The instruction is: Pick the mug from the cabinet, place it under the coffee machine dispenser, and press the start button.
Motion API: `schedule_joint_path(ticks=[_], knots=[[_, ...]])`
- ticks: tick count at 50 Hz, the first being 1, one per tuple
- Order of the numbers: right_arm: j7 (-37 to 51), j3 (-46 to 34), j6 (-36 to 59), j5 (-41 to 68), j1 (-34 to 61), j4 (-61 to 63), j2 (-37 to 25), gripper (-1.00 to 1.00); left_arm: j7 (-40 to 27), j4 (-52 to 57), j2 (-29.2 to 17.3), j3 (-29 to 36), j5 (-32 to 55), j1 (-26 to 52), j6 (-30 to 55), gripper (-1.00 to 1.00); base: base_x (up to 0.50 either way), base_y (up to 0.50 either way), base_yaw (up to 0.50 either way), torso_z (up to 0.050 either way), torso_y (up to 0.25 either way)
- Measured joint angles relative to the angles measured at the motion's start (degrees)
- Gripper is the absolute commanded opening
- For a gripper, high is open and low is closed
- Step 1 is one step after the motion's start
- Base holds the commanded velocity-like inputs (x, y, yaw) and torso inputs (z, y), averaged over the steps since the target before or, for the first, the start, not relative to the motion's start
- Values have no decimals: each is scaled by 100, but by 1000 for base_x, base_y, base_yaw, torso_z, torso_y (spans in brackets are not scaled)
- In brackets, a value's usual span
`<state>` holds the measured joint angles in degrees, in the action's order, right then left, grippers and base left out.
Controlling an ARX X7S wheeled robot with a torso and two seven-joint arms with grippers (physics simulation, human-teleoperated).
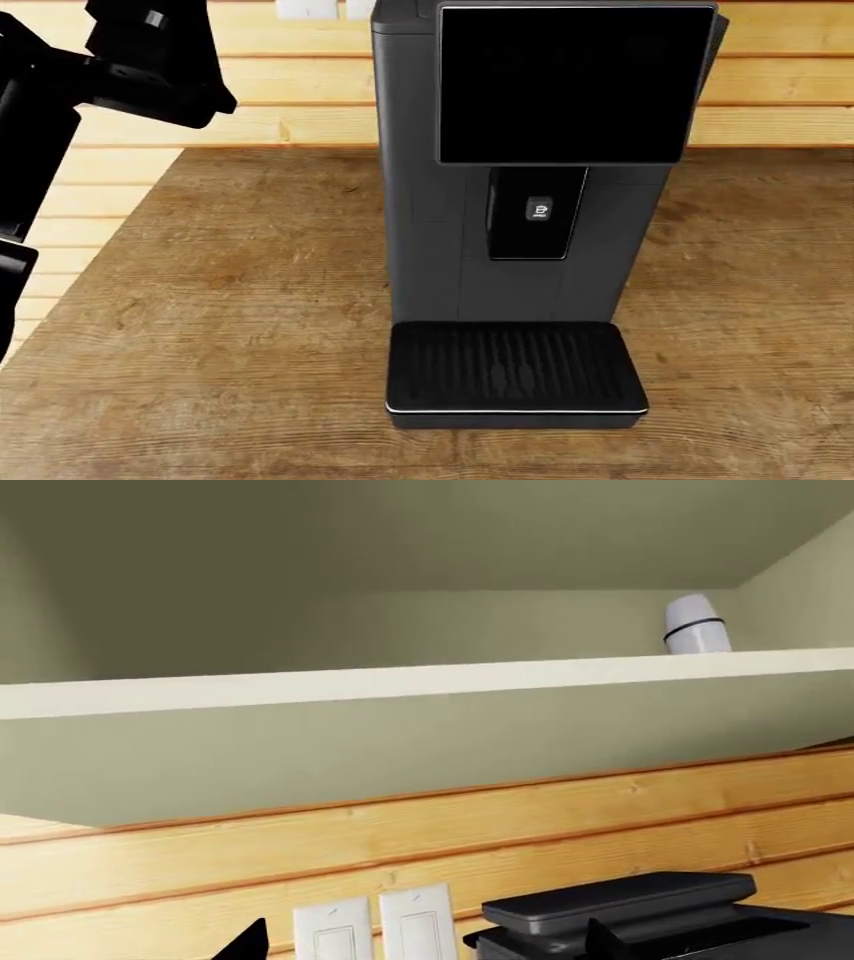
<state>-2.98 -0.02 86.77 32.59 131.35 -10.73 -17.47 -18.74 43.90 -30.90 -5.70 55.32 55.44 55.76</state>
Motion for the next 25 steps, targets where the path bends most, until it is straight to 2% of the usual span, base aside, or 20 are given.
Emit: schedule_joint_path(ticks=[6,13,25], knots=[[1587,-87,127,2359,-92,177,-479,-100,-34,15,-20,-7,36,8,15,100,0,0,0,0,0],[3159,-189,132,4640,-277,362,-919,-100,-68,29,-34,5,64,23,29,100,0,0,0,0,0],[5060,-506,-247,7471,-769,845,-1545,-100,-128,69,-61,19,126,33,52,100,0,0,0,0,0]])
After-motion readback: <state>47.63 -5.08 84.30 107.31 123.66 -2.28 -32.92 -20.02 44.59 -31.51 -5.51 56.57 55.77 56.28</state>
